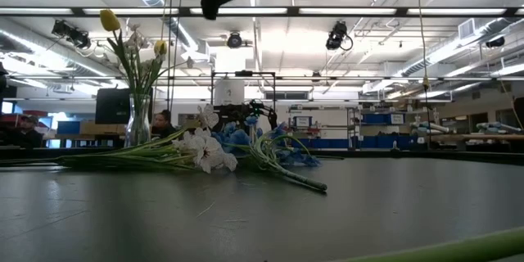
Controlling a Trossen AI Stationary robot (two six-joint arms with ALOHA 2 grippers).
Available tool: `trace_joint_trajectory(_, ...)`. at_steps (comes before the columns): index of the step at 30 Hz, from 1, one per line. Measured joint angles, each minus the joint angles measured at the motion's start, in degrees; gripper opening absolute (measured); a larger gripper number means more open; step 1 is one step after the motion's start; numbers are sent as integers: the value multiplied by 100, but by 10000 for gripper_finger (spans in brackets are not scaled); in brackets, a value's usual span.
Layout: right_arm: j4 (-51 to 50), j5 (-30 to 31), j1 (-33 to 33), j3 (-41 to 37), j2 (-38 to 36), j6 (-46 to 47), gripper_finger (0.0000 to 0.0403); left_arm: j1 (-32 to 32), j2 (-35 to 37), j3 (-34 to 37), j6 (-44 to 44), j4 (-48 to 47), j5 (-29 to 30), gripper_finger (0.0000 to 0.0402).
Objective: Sort flowers into vase by color
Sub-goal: Put the white flowers into the transparent vase
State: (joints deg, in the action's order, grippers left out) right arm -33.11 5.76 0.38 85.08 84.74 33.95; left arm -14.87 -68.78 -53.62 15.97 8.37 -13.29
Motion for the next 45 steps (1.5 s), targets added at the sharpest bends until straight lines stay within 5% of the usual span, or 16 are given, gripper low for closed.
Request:
trace_joint_trajectory(8, 121, -1146, 116, 1, 979, 299, 101, 49, 27, 2, 441, -1906, -663, 276)
trace_joint_trajectory(14, 142, -811, 224, 0, 1523, 1279, 101, 422, 25, 2, 40, -4390, -857, 276)
trace_joint_trajectory(19, 577, -963, 290, 0, 1982, 1959, 101, 575, 23, 4, -36, -5484, -569, 276)
trace_joint_trajectory(27, 2373, -1133, 532, 22, 2987, 61, 104, 575, 237, 6, -181, -6310, -543, 276)
trace_joint_trajectory(31, 2423, -640, 590, 327, 3492, -1437, 122, 573, 576, 6, -329, -6746, -447, 276)
trace_joint_trajectory(36, 2425, -360, 638, 1032, 4182, -3239, 184, 570, 1075, 6, -273, -6897, -425, 276)
trace_joint_trajectory(45, 2165, -201, 501, 2658, 5440, -4015, 313, 568, 1562, 4, 124, -7384, -427, 276)
